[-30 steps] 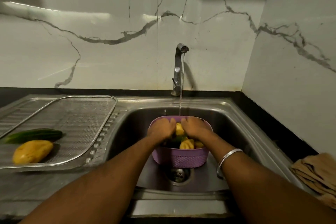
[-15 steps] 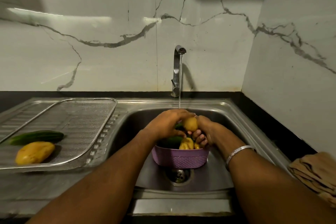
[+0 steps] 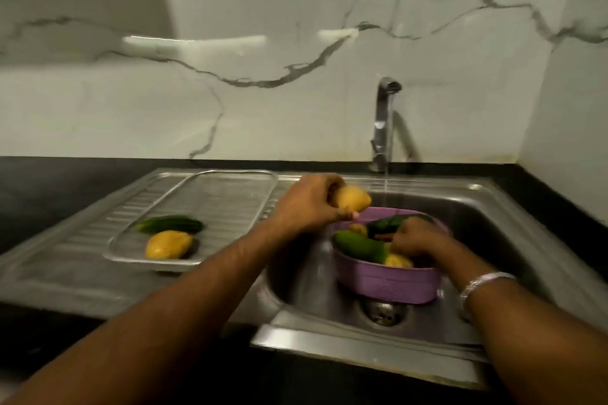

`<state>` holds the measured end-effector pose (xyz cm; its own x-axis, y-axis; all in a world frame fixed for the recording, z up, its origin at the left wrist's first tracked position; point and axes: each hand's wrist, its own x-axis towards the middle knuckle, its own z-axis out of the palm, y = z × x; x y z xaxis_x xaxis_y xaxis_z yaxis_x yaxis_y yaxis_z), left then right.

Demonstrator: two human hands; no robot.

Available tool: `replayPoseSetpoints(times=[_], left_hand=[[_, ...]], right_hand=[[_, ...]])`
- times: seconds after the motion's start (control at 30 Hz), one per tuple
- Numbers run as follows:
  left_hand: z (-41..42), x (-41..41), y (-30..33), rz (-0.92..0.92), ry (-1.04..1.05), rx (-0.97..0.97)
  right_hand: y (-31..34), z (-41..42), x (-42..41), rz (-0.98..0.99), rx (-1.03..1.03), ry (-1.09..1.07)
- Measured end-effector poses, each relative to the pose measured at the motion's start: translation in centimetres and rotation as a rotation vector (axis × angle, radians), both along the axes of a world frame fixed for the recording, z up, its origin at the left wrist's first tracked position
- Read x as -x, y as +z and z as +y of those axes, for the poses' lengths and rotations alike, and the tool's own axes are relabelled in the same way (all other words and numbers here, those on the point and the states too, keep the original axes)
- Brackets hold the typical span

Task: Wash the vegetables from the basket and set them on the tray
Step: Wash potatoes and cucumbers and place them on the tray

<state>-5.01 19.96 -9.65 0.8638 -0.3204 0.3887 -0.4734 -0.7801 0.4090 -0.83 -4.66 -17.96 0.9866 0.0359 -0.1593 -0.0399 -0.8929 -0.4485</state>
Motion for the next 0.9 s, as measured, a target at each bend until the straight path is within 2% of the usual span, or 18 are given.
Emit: replayPoseSetpoints(times=[0.2, 0.33, 0.5, 0.67, 0.8, 0.9], left_hand=[[11.7, 6.4, 4.9, 0.047, 0.122, -0.071], [17.7, 9.0, 6.0, 0.118, 0.245, -0.214], [19.9, 10.2, 5.2, 0.239, 0.242, -0.543], [21.0, 9.3, 5.1, 0.31, 0.225, -0.574], [21.0, 8.3, 5.9, 0.495, 0.202, -0.638], [20.5, 7.9, 7.0, 0.562, 0.215, -0.619]], right_hand=[[0.7, 0.3, 0.4, 0.004, 0.147, -0.059], [0.7, 0.6, 0.1, 0.035, 0.211, -0.018], [1.1, 0.6, 0.8, 0.04, 0.164, -0.01], [0.9, 0.5, 0.5, 0.064, 0.168, -0.036], [0.9, 0.6, 0.7, 0.059, 0.173, -0.054], [1.0, 0.7, 0.9, 0.064, 0.14, -0.089]])
